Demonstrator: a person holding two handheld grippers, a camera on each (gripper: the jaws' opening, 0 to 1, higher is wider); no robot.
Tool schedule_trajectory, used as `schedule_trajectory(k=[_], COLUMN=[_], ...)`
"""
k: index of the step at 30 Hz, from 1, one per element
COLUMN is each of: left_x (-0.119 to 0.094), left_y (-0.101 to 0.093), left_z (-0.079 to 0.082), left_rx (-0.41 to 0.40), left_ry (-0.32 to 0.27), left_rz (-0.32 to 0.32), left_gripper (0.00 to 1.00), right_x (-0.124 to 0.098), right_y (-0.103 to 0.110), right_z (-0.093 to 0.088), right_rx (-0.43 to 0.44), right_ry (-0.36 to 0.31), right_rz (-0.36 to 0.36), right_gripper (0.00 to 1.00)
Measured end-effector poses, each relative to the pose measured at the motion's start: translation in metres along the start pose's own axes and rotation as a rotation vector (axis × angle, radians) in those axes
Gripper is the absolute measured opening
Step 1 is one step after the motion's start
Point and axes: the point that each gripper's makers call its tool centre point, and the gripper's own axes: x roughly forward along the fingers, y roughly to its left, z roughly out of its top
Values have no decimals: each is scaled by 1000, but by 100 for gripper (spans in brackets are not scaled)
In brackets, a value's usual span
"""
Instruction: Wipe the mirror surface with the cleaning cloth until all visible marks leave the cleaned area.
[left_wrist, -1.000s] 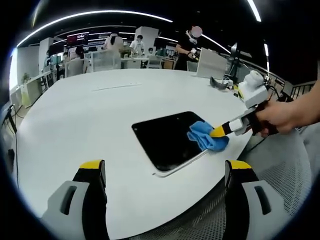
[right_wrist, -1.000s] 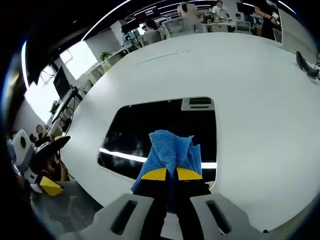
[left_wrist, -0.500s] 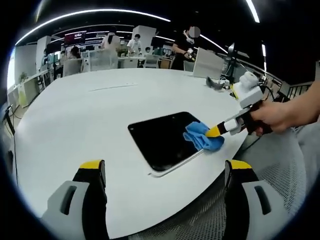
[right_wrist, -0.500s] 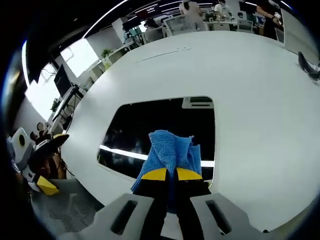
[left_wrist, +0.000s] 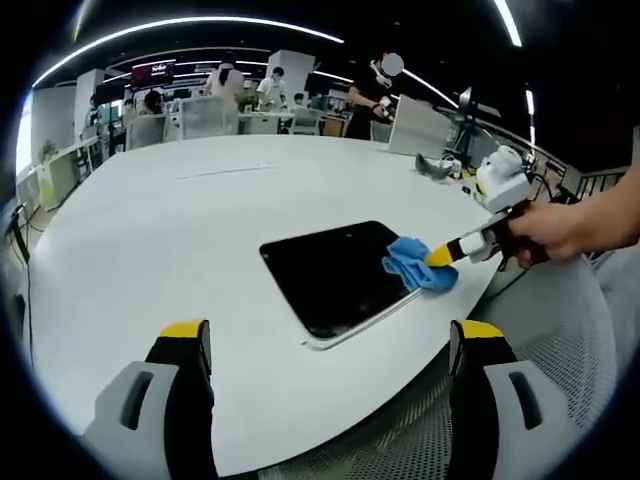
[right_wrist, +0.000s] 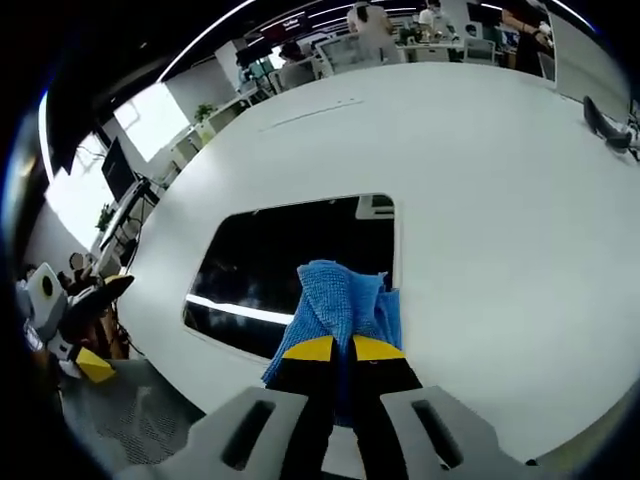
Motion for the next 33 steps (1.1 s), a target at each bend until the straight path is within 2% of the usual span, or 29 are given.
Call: schedule_trajectory(k=[8, 21, 27, 33], left_x=[-1, 0, -1, 0], left_y=[3, 3, 4, 3], left_z=[-2, -1, -1, -6], left_rx=[10, 39, 44, 38], left_ry=[2, 5, 5, 28], left_rz=[14, 23, 32, 28], left_gripper=[99, 98, 97, 97], right_x=[-4, -12, -12, -12], right_y=[-6, -29, -20, -21], right_z=[0, -4, 0, -3], right_rx=[1, 26, 19, 17], right_ry=[-2, -2, -19, -11], right_rz=[-9, -45, -24, -30], right_gripper=[0, 0, 0, 0])
